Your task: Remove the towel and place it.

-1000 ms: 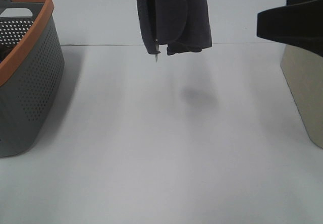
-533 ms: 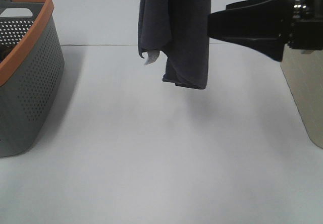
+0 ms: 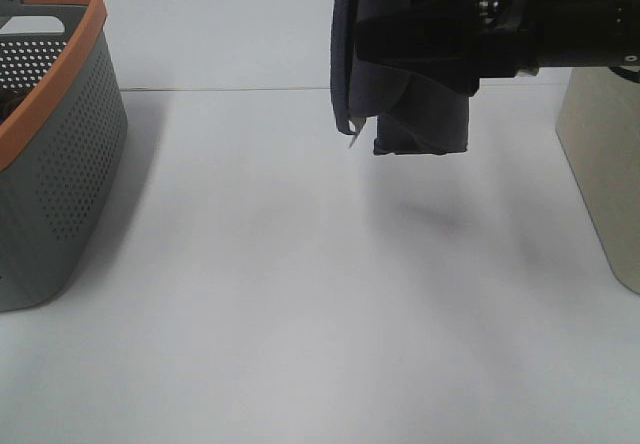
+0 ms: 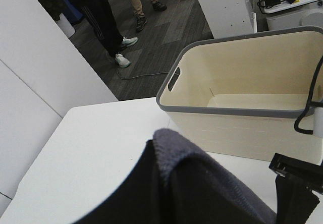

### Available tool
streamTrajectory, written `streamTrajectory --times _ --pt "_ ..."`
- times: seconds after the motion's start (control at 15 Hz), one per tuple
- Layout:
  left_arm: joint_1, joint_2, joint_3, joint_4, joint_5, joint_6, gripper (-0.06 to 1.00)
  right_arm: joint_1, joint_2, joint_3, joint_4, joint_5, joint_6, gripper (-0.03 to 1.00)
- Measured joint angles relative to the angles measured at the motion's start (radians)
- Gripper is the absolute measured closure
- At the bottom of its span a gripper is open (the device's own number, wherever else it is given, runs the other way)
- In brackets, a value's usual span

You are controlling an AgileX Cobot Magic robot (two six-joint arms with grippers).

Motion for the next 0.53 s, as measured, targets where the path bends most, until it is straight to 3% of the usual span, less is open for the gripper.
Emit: streamTrajectory --times 0.2,0.53 --pt "0.000 0.000 0.000 0.000 0.000 0.000 0.94 0.002 0.068 -0.002 0.003 0.047 -0.008 0.26" --pt "0.000 0.000 0.000 0.000 0.000 0.000 0.94 0.002 0.201 -0.009 0.071 0.077 -0.142 0.29"
